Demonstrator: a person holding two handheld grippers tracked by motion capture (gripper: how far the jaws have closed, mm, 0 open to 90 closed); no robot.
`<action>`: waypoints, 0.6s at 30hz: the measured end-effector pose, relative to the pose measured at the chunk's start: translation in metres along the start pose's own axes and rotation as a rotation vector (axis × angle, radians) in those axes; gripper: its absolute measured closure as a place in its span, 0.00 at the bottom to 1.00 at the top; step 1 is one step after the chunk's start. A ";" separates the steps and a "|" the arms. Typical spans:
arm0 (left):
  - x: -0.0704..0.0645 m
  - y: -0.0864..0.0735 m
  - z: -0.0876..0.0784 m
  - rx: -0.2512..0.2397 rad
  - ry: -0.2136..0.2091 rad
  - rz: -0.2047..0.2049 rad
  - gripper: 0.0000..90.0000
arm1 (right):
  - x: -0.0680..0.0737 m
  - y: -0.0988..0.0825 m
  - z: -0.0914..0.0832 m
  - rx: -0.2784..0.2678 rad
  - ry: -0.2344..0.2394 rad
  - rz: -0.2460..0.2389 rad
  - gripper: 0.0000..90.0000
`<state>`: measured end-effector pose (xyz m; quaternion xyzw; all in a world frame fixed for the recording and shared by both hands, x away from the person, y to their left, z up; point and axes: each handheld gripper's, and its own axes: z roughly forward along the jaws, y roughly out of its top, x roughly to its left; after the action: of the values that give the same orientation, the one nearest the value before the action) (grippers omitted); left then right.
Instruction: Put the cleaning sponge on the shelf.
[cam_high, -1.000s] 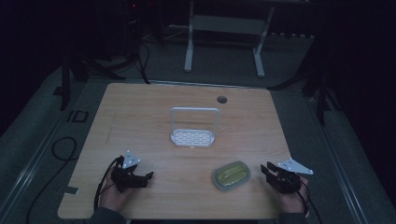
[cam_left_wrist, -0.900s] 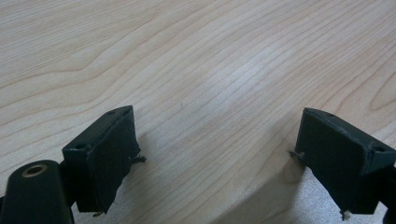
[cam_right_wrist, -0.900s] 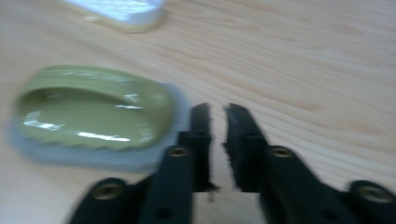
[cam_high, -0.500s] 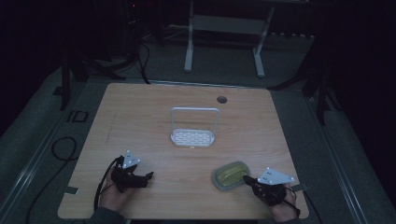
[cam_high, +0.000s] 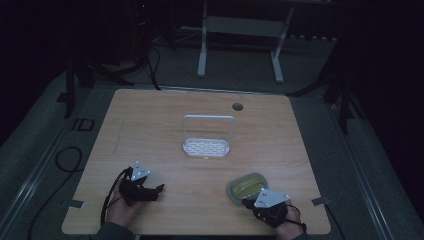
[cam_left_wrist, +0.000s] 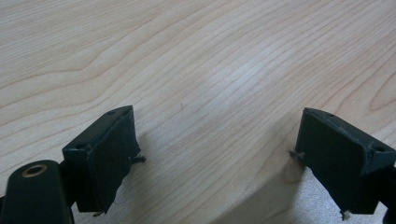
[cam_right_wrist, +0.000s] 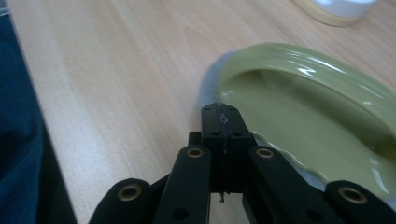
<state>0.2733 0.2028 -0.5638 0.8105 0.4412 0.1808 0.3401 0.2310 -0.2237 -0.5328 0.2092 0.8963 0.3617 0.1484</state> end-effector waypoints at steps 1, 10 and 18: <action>0.000 0.000 0.000 0.000 0.000 0.000 0.14 | 0.001 0.001 0.002 0.006 0.004 -0.012 1.00; 0.000 0.000 0.000 0.000 0.000 0.000 0.14 | 0.000 0.011 0.017 0.038 0.006 -0.049 1.00; 0.000 0.000 0.000 0.000 0.000 -0.001 0.14 | -0.012 0.023 0.033 0.035 -0.024 -0.022 1.00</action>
<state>0.2732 0.2028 -0.5638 0.8104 0.4415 0.1807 0.3402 0.2614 -0.1949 -0.5376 0.2062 0.9029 0.3418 0.1594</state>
